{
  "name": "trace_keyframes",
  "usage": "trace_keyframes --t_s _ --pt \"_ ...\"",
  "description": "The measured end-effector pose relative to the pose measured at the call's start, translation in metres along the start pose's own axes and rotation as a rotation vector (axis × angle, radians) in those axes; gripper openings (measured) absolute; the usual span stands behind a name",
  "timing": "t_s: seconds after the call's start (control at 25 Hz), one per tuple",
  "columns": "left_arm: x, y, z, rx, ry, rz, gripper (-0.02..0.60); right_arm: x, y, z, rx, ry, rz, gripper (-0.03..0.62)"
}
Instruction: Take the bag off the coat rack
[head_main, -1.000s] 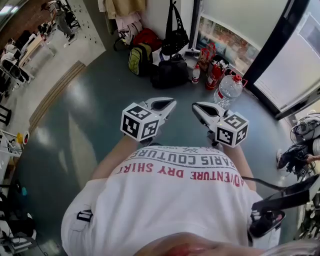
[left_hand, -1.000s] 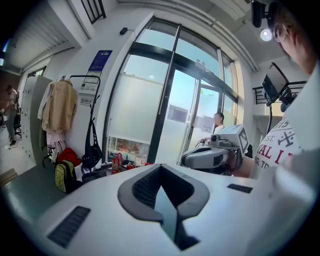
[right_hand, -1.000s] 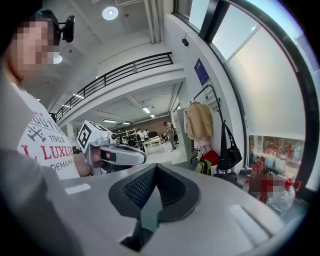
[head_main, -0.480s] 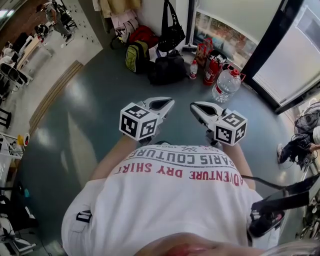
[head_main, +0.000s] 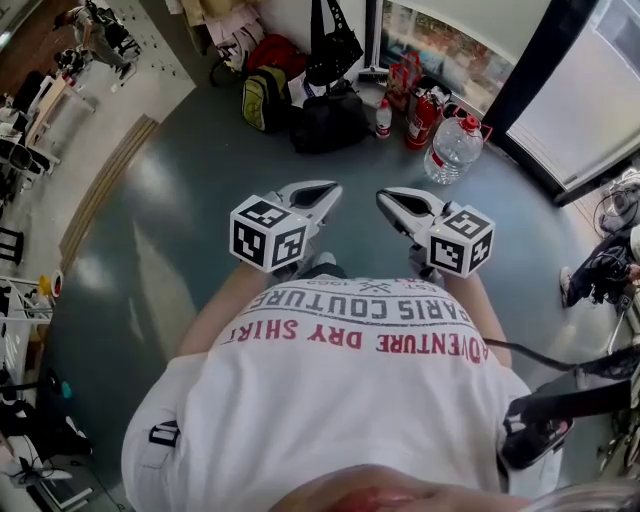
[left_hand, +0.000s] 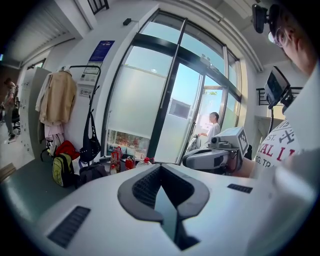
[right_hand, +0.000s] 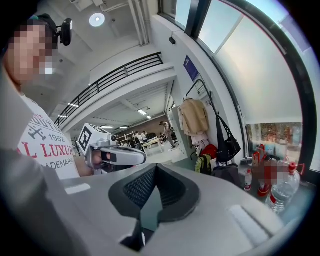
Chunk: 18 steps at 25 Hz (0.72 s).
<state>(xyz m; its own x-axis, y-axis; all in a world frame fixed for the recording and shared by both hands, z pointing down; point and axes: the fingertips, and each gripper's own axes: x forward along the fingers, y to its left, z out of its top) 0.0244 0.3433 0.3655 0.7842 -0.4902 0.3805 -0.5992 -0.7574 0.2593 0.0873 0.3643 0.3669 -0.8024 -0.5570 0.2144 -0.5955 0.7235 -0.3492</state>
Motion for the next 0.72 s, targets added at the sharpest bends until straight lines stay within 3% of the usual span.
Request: trace_keyframes --t_s 0.32,0.52,0.72 --pt "0.044 0.098 0.009 -0.049 -0.003 -0.002 0.002 0.084 -0.072 0.011 0.034 0.027 0.006 0.002" --pt "0.089 0.21 0.033 -0.094 0.009 -0.001 0.002 0.176 -0.146 0.037 0.058 0.057 0.008 0.002" --pt "0.129 0.351 0.08 -0.117 0.029 0.009 0.002 0.288 -0.236 0.087 0.087 0.078 -0.02 0.002"
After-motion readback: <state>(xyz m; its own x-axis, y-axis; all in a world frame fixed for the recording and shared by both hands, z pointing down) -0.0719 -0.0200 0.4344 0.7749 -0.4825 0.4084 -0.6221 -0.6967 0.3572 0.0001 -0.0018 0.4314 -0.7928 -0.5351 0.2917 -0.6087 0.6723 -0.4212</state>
